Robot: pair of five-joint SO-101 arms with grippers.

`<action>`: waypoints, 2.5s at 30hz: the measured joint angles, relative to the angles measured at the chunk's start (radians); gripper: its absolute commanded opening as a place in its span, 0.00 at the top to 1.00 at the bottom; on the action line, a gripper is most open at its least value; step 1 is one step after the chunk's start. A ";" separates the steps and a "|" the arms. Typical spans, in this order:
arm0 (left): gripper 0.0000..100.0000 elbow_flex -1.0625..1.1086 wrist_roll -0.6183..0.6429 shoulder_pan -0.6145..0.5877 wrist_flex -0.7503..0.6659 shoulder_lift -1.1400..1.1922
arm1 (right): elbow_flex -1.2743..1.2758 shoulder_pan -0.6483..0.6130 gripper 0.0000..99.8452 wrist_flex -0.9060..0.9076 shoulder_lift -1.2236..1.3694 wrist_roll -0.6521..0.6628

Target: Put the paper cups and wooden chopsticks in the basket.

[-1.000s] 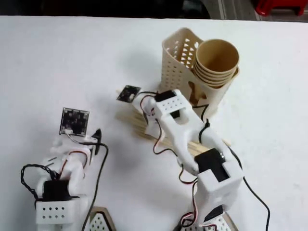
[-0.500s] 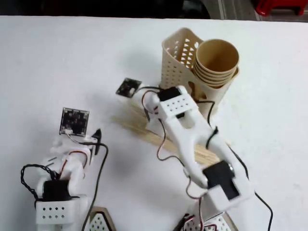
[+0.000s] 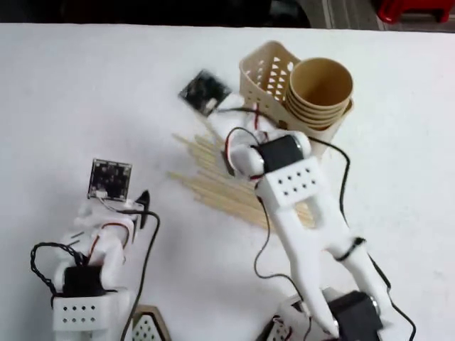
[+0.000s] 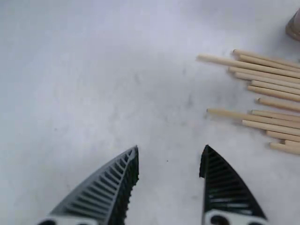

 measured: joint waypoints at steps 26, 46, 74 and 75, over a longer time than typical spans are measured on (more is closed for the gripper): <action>0.78 0.000 0.000 0.000 0.000 0.000 | -0.037 0.242 0.98 -1.148 0.227 -0.238; 0.78 0.025 0.000 -0.023 -0.054 -0.002 | -0.037 0.292 0.91 -0.683 0.061 -0.313; 0.78 0.025 0.000 -0.176 -0.103 -0.002 | 0.038 -0.173 0.80 0.084 0.206 0.112; 0.78 0.025 0.000 -0.176 -0.103 -0.002 | 0.038 -0.187 0.81 0.084 0.245 0.138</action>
